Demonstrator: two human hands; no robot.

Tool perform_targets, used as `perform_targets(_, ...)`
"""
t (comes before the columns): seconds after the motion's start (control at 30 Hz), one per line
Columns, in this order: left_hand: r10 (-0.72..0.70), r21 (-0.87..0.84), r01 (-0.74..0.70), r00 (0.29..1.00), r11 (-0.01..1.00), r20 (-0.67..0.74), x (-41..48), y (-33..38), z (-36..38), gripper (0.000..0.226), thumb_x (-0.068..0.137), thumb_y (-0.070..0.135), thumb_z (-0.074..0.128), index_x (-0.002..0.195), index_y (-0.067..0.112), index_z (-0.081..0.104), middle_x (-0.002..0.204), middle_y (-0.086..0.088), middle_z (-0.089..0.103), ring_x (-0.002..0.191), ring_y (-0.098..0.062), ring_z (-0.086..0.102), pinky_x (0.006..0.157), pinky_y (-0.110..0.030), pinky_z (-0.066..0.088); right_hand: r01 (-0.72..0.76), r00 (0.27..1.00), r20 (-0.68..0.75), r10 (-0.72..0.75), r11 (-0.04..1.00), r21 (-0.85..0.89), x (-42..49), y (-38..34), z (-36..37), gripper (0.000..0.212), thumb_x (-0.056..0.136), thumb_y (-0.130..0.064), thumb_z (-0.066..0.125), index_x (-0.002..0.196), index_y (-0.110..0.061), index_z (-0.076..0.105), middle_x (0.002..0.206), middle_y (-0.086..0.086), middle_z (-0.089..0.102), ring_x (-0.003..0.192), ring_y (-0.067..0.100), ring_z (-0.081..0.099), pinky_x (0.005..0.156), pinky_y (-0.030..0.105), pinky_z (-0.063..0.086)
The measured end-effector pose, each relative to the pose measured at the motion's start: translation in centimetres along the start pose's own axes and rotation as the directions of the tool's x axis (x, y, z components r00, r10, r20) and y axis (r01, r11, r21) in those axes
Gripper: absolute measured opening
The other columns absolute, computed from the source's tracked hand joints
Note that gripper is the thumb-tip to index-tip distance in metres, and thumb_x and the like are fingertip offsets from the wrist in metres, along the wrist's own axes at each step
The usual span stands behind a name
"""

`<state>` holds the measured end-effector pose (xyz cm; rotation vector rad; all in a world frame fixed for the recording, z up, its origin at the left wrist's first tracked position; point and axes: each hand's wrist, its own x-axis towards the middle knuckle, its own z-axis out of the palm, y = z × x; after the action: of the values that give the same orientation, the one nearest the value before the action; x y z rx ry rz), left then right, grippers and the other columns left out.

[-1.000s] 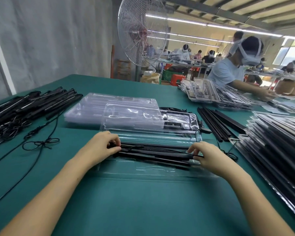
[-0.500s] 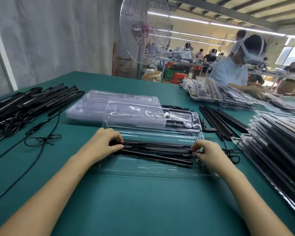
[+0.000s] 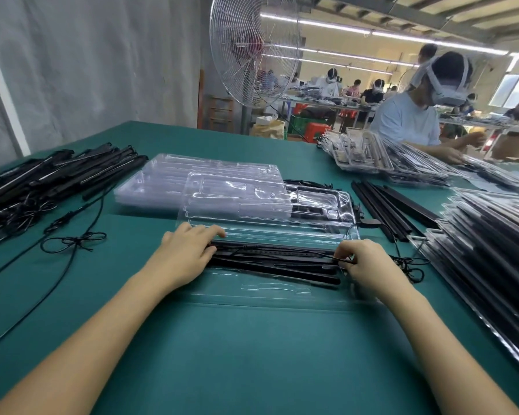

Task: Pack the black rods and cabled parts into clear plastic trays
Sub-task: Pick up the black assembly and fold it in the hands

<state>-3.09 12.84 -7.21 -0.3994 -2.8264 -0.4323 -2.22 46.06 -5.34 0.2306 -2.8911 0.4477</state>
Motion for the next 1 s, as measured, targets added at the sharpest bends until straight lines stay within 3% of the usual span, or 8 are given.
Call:
perform_targets(0.17, -0.017, 0.02, 0.016, 0.999, 1.0, 0.045, 0.3, -0.1, -0.4, 0.029, 0.1, 0.031, 0.038, 0.123, 0.039, 0.053, 0.118, 0.013, 0.052, 0.113, -0.013, 0.035, 0.095, -0.036, 0.03, -0.03, 0.999, -0.021, 0.032, 0.994, 0.108, -0.2, 0.3, 0.0, 0.027, 0.084, -0.004, 0.063, 0.075, -0.029, 0.062, 0.073, -0.019, 0.058, 0.071, -0.001, 0.049, 0.058, 0.01, 0.033)
perform_targets(0.3, -0.03, -0.042, 0.032, 0.998, 0.999, 0.049, 0.6, -0.7, -0.7, 0.025, 0.096, 0.03, 0.048, 0.117, 0.036, 0.061, 0.102, 0.012, 0.053, 0.1, -0.012, 0.036, 0.095, -0.034, 0.037, -0.143, 0.987, -0.035, 0.154, 0.967, 0.211, -0.5, 1.4, -1.4, 0.036, 0.085, 0.006, 0.051, 0.082, -0.025, 0.07, 0.079, -0.009, 0.065, 0.059, -0.003, 0.052, 0.049, 0.005, 0.036)
perform_targets(0.37, -0.032, -0.064, 0.035, 0.999, 0.997, 0.039, 0.6, -0.9, -0.7, 0.023, 0.095, 0.031, 0.05, 0.114, 0.036, 0.062, 0.098, 0.013, 0.053, 0.097, -0.012, 0.035, 0.094, -0.034, 0.038, -0.181, 0.978, -0.066, 0.197, 0.964, 0.195, -0.8, 1.7, -1.7, 0.035, 0.084, 0.007, 0.048, 0.089, -0.019, 0.071, 0.084, -0.006, 0.065, 0.061, 0.0, 0.052, 0.056, 0.004, 0.038)
perform_targets(0.5, -0.039, -0.035, 0.039, 0.999, 0.999, 0.015, 0.4, -1.3, -0.6, 0.02, 0.094, 0.037, 0.05, 0.11, 0.042, 0.061, 0.099, 0.016, 0.055, 0.096, -0.011, 0.037, 0.089, -0.033, 0.039, -0.211, 0.976, -0.031, 0.217, 0.968, 0.138, -0.7, 1.7, -1.7, 0.023, 0.084, 0.005, 0.058, 0.093, -0.011, 0.072, 0.089, 0.001, 0.066, 0.081, 0.012, 0.055, 0.078, 0.018, 0.039)
perform_targets(0.7, -0.04, -0.154, 0.042, 0.999, 0.987, 0.019, 0.5, -1.8, -0.3, 0.019, 0.094, 0.029, 0.052, 0.106, 0.04, 0.062, 0.089, 0.017, 0.048, 0.1, -0.013, 0.038, 0.092, -0.032, 0.036, -0.191, 0.978, -0.048, 0.201, 0.967, 0.171, -0.9, 2.0, -1.8, 0.019, 0.079, 0.003, 0.066, 0.085, -0.013, 0.074, 0.085, 0.001, 0.07, 0.076, 0.009, 0.057, 0.074, 0.018, 0.039)
perform_targets(0.8, -0.034, -0.167, 0.039, 0.999, 0.985, 0.033, 0.5, -1.9, -0.4, 0.019, 0.095, 0.026, 0.051, 0.104, 0.04, 0.061, 0.089, 0.016, 0.047, 0.099, -0.012, 0.036, 0.089, -0.029, 0.033, -0.217, 0.976, 0.042, 0.215, 0.976, 0.038, -0.7, 2.2, -2.3, 0.031, 0.079, 0.004, 0.06, 0.099, -0.017, 0.071, 0.093, -0.003, 0.063, 0.088, 0.009, 0.052, 0.078, 0.018, 0.038)
perform_targets(0.9, -0.033, -0.173, 0.041, 0.998, 0.984, 0.053, 0.6, -1.8, -0.5, 0.02, 0.095, 0.024, 0.052, 0.099, 0.042, 0.057, 0.091, 0.011, 0.05, 0.1, -0.013, 0.038, 0.091, -0.03, 0.034, -0.25, 0.963, 0.065, 0.261, 0.958, -0.143, -0.5, 2.4, -2.5, 0.026, 0.081, 0.0, 0.063, 0.102, -0.015, 0.067, 0.095, 0.002, 0.059, 0.109, 0.023, 0.05, 0.087, 0.032, 0.047)
perform_targets(1.0, -0.039, -0.187, 0.05, 0.998, 0.981, 0.058, 0.6, -1.6, -0.6, 0.021, 0.094, 0.021, 0.052, 0.097, 0.042, 0.056, 0.092, 0.008, 0.051, 0.101, -0.015, 0.04, 0.096, -0.033, 0.036, -0.33, 0.943, -0.007, 0.334, 0.928, -0.175, -0.8, 2.0, -2.4, 0.013, 0.081, -0.003, 0.062, 0.091, -0.011, 0.066, 0.092, 0.01, 0.06, 0.099, 0.029, 0.055, 0.078, 0.035, 0.05)
